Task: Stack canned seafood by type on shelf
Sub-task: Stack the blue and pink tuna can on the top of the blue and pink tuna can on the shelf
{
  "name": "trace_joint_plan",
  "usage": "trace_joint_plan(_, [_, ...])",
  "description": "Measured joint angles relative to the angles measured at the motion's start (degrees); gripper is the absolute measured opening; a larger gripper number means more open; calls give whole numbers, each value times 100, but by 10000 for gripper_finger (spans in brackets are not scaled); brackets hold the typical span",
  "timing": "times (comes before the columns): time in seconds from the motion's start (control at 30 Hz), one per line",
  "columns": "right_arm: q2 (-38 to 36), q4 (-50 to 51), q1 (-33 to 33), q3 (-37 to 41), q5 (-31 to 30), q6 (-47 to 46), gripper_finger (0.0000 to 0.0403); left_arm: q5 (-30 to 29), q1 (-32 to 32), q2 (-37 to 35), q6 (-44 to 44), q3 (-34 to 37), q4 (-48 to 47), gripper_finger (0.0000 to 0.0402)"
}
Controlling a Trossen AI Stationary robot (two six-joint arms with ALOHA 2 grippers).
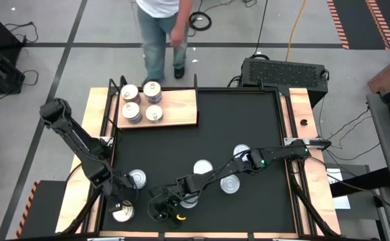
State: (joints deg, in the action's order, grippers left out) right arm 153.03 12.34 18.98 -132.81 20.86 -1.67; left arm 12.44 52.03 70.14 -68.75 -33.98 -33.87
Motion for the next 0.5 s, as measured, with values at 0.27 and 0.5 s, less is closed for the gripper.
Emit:
trace_joint_plan(0.27, [0,0,-17,2,2,21,0,142,-64,-273,26,227,364,125])
trace_joint_plan(0.5, [2,0,-20,2,2,28,0,186,-66,-286,151,211,358,11])
